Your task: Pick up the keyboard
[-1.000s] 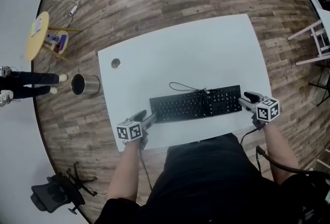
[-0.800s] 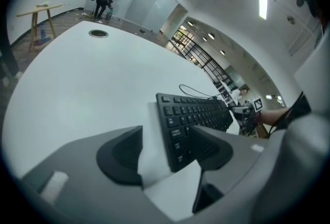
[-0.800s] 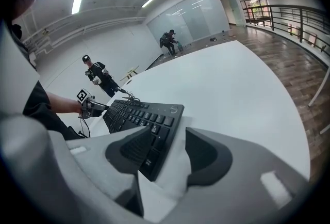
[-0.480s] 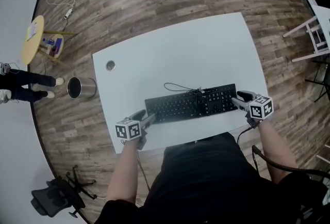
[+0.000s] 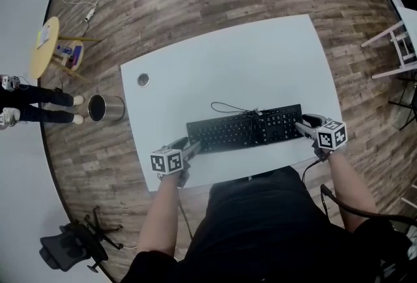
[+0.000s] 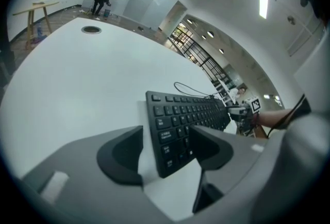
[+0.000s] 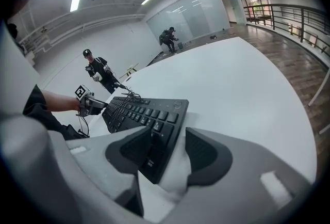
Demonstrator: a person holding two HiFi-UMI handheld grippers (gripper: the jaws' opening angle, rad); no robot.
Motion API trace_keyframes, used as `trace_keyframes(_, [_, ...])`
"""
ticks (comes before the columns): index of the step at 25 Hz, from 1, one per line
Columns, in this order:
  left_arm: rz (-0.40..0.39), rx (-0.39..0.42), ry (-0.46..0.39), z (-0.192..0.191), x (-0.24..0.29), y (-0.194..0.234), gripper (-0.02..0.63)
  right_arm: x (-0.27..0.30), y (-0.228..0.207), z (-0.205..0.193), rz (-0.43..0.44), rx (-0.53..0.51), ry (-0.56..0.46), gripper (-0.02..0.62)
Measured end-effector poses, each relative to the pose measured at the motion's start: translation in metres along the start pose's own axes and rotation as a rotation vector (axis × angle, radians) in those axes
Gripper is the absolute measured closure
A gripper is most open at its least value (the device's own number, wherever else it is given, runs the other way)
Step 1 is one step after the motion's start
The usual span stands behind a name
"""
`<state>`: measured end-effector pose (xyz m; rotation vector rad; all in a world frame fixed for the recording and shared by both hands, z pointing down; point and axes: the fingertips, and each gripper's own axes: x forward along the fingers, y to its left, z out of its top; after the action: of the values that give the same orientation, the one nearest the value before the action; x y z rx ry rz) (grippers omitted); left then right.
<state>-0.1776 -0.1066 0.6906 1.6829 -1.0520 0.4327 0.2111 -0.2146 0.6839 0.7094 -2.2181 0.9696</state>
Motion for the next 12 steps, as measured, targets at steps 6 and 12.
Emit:
trace_keyframes(6, [0.012, 0.001, 0.017, 0.0008, 0.0089, -0.0080, 0.319, 0.0076, 0.0039, -0.0023, 0.011, 0.005, 0.013, 0.391])
trace_keyframes(12, [0.031, -0.001, 0.027, 0.0034, 0.0074, -0.0007, 0.352, 0.0106, 0.0046, -0.0011, 0.047, 0.025, 0.005, 0.391])
